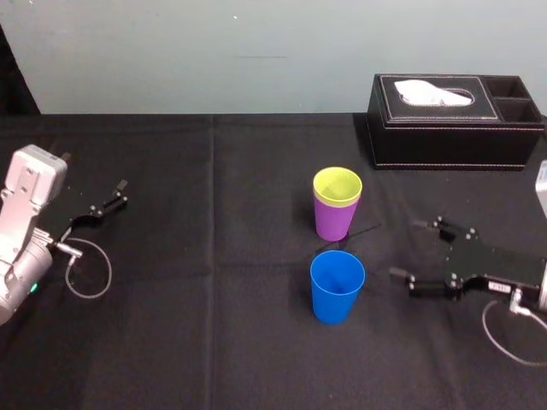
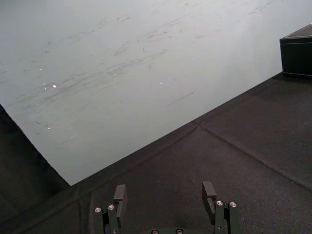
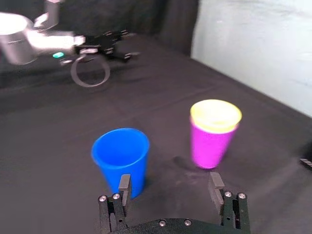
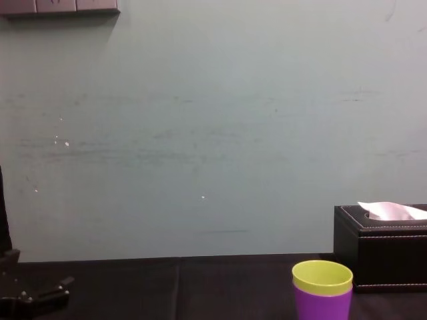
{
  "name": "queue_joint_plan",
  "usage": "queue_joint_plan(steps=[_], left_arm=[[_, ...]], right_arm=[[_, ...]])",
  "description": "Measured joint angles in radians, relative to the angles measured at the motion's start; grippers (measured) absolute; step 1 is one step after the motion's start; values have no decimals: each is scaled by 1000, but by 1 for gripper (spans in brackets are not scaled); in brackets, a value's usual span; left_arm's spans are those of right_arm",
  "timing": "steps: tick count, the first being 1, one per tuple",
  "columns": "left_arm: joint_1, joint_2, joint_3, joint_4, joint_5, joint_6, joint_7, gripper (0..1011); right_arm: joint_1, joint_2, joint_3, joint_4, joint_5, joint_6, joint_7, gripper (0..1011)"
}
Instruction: Stack the three plastic cups sequentially using one hand.
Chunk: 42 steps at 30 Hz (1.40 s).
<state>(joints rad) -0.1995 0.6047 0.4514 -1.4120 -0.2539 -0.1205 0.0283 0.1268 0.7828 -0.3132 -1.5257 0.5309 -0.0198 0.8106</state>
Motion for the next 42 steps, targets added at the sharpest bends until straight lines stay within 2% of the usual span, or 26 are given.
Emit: queue_joint_plan(steps=[4, 15, 32, 42], left_arm=[[0, 0, 0, 0, 0, 0, 0, 1011], [0, 0, 0, 0, 0, 0, 0, 1011], [0, 0, 0, 0, 0, 0, 0, 1011], [0, 0, 0, 0, 0, 0, 0, 1012]], right_arm=[[7, 22, -39, 13, -10, -31, 56, 1003], [11, 28, -90, 13, -19, -53, 70, 1003], [34, -2, -156, -1, 13, 23, 3, 1003], [51, -22, -185, 3, 12, 39, -25, 1003]])
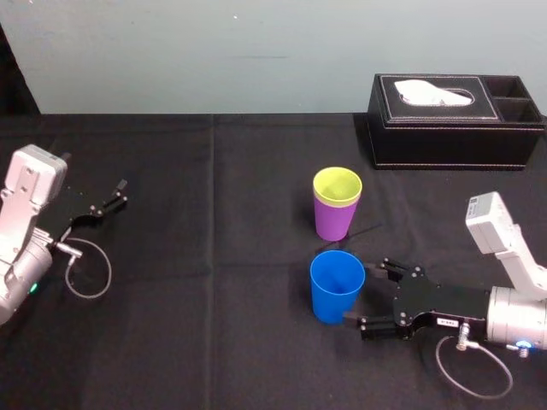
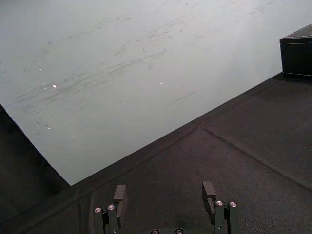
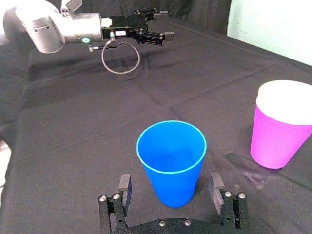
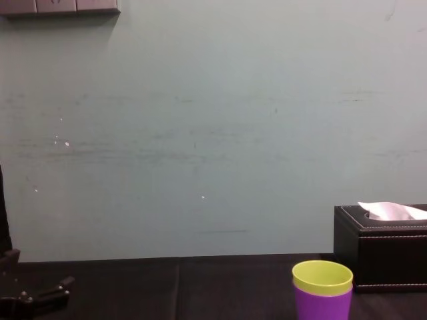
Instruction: Stack the three plastic cups sequentially using one hand.
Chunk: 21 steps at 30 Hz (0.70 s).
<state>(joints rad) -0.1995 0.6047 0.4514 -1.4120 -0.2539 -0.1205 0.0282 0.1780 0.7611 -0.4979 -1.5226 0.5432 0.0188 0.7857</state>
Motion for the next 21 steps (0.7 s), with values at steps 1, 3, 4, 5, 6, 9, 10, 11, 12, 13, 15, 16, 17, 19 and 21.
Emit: queue_joint_plan(steps=[1, 3, 4, 5, 6, 9, 10, 11, 12, 13, 15, 16, 17, 19, 21], left_arm=[[0, 0, 0, 0, 0, 0, 0, 1011], [0, 0, 0, 0, 0, 0, 0, 1011], [0, 0, 0, 0, 0, 0, 0, 1011], [0, 0, 0, 0, 0, 0, 0, 1011], [0, 0, 0, 0, 0, 0, 0, 1011], [0, 0, 0, 0, 0, 0, 0, 1011], [0, 0, 0, 0, 0, 0, 0, 1012], [0, 0, 0, 0, 0, 0, 0, 1011], [0, 0, 0, 0, 0, 0, 0, 1011], [0, 0, 0, 0, 0, 0, 0, 1011], [0, 0, 0, 0, 0, 0, 0, 1011], [0, 0, 0, 0, 0, 0, 0, 1011], [0, 0, 0, 0, 0, 0, 0, 1011], [0, 0, 0, 0, 0, 0, 0, 1011], [0, 0, 0, 0, 0, 0, 0, 1011]], right_arm=[[2, -2, -2, 1, -1, 0, -2, 1003], [8, -7, -10, 3, -5, 0, -5, 1003], [12, -10, -16, 4, -10, 0, -6, 1003], [15, -12, -19, 4, -13, -1, -7, 1003], [17, -14, -21, 5, -16, -1, -8, 1003], [27, -22, -29, 9, -24, -1, -13, 1003], [32, -27, -33, 12, -26, -1, -15, 1003], [35, -30, -34, 14, -27, -1, -17, 1003], [37, -32, -35, 16, -29, -1, -19, 1003], [41, -37, -37, 19, -31, 0, -23, 1003], [44, -41, -39, 23, -32, 1, -27, 1003], [48, -46, -41, 26, -33, 3, -30, 1003], [48, -46, -41, 26, -33, 3, -30, 1003], [52, -52, -44, 30, -35, 6, -35, 1003], [57, -59, -48, 35, -39, 7, -38, 1003]])
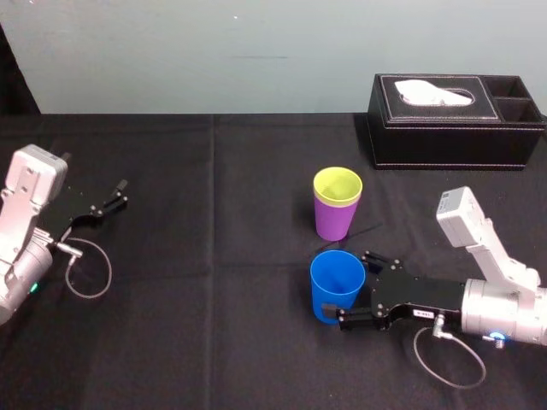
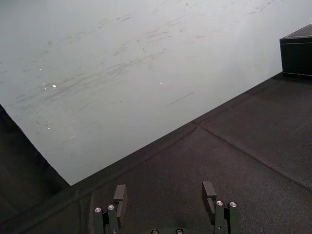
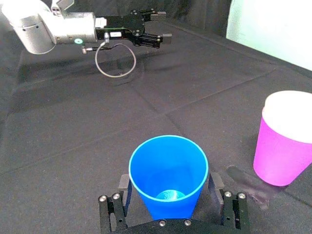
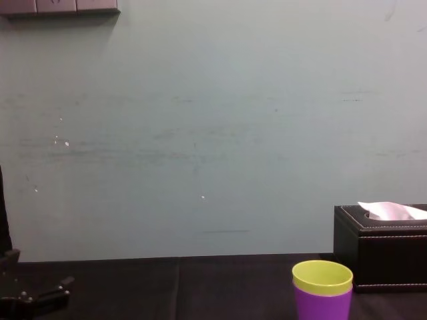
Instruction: Stack the three plastic cups sequentially using one hand.
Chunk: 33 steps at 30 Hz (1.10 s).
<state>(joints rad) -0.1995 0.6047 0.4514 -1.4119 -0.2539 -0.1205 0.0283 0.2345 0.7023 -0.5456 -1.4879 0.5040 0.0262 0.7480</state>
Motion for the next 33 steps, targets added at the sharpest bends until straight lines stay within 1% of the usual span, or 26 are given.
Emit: queue_joint_plan(steps=[7, 15, 21, 22, 26, 33], left_arm=[[0, 0, 0, 0, 0, 0, 0, 1011], [0, 0, 0, 0, 0, 0, 0, 1011], [0, 0, 0, 0, 0, 0, 0, 1011], [0, 0, 0, 0, 0, 0, 0, 1011], [0, 0, 0, 0, 0, 0, 0, 1011], [0, 0, 0, 0, 0, 0, 0, 1011]], right_arm=[[12, -14, -10, 11, -8, 7, -6, 1003], [12, -14, -9, 11, -8, 7, -6, 998], [10, -13, -8, 10, -7, 6, -6, 888], [10, -13, -8, 10, -7, 6, -6, 838], [10, -13, -8, 9, -7, 6, -5, 754], [10, -12, -7, 9, -6, 5, -5, 716]])
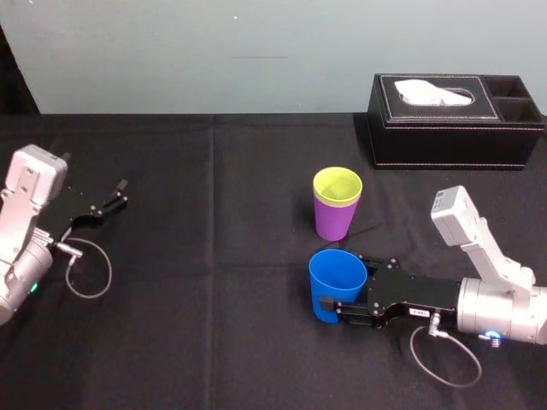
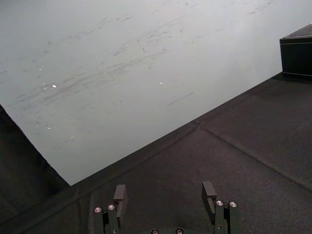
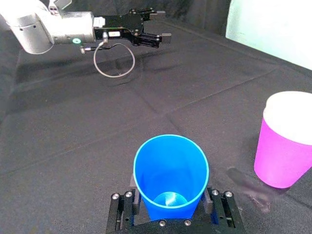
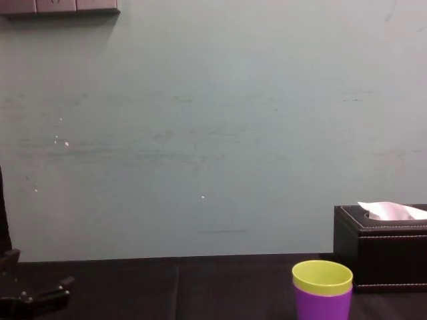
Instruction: Stack the three plastic cups sequentially using one hand.
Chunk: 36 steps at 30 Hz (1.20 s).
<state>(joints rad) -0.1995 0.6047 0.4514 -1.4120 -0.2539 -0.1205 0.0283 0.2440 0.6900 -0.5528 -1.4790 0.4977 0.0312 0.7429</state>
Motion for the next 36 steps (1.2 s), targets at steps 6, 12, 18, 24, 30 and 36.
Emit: queue_joint_plan(steps=[6, 12, 18, 24, 30, 36], left_arm=[[0, 0, 0, 0, 0, 0, 0, 1011], [0, 0, 0, 0, 0, 0, 0, 1011], [0, 0, 0, 0, 0, 0, 0, 1011], [0, 0, 0, 0, 0, 0, 0, 1011], [0, 0, 0, 0, 0, 0, 0, 1011], [0, 0, 0, 0, 0, 0, 0, 1011]], right_arm=[[-11, 8, 24, -40, 8, 0, -26, 715], [-4, 9, 56, -90, 39, 26, -52, 716], [33, -5, 79, -119, 80, 65, -73, 715], [75, -18, 80, -127, 76, 94, -112, 716], [125, -44, 68, -105, 43, 134, -162, 716], [169, -79, 58, -58, 17, 162, -197, 715]])
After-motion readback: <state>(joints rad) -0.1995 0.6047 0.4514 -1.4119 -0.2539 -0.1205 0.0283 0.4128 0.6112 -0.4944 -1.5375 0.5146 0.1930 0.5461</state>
